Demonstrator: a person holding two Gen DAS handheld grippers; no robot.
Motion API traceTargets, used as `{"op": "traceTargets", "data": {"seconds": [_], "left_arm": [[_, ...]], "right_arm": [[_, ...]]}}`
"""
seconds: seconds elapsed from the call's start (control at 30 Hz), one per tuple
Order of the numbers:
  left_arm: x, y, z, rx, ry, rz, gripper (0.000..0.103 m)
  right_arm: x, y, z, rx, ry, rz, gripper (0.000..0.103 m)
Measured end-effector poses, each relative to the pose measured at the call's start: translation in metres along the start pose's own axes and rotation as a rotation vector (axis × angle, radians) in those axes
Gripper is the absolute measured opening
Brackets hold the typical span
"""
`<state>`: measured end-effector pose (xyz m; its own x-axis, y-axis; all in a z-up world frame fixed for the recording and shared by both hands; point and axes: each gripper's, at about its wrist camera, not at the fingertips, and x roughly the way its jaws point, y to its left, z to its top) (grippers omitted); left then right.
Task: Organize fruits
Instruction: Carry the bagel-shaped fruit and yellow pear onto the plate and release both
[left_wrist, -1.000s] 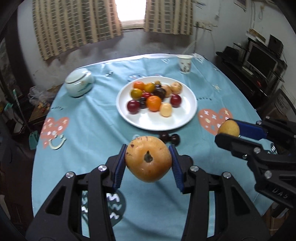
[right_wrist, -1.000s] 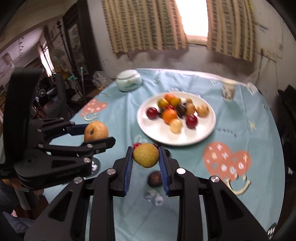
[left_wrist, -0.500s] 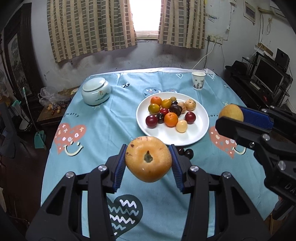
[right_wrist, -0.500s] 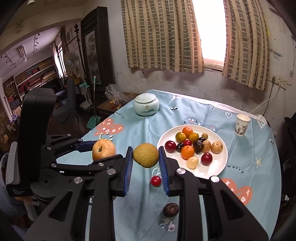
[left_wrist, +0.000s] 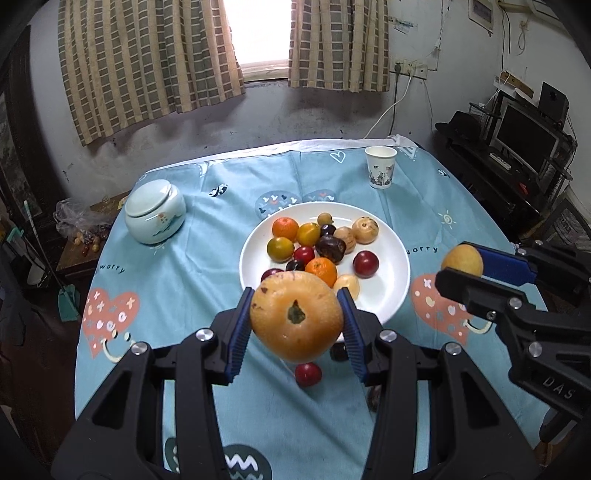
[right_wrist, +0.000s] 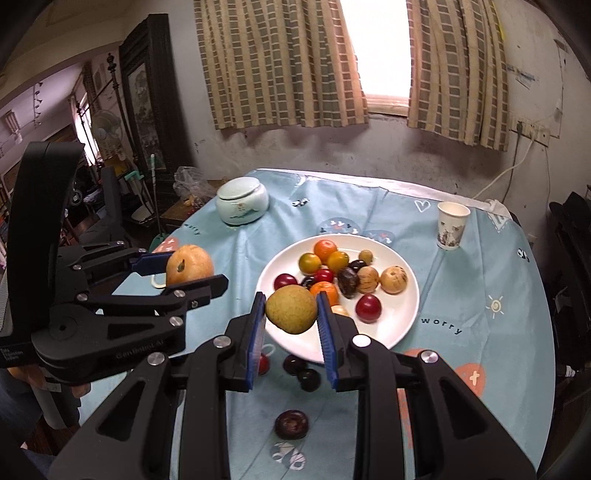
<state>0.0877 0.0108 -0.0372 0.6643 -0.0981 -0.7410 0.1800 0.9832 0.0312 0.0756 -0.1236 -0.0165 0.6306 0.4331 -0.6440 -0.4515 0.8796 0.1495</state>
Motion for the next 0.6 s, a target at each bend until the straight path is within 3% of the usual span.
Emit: {"op": "traceTargets", "data": {"seconds": [0.33,0.6], "left_arm": [[0.089,0.005,0.032,0.016,0.067,-0.01,0.046],[0.149,0.0,0.038,0.048,0.122,0.004,0.046]], "right_arm": [[0.072,-0.062,0.02,0.071,0.056,-0.04,0.028],[0.14,-0.084,0.028,0.065,0.123,-0.048,0.028]]}}
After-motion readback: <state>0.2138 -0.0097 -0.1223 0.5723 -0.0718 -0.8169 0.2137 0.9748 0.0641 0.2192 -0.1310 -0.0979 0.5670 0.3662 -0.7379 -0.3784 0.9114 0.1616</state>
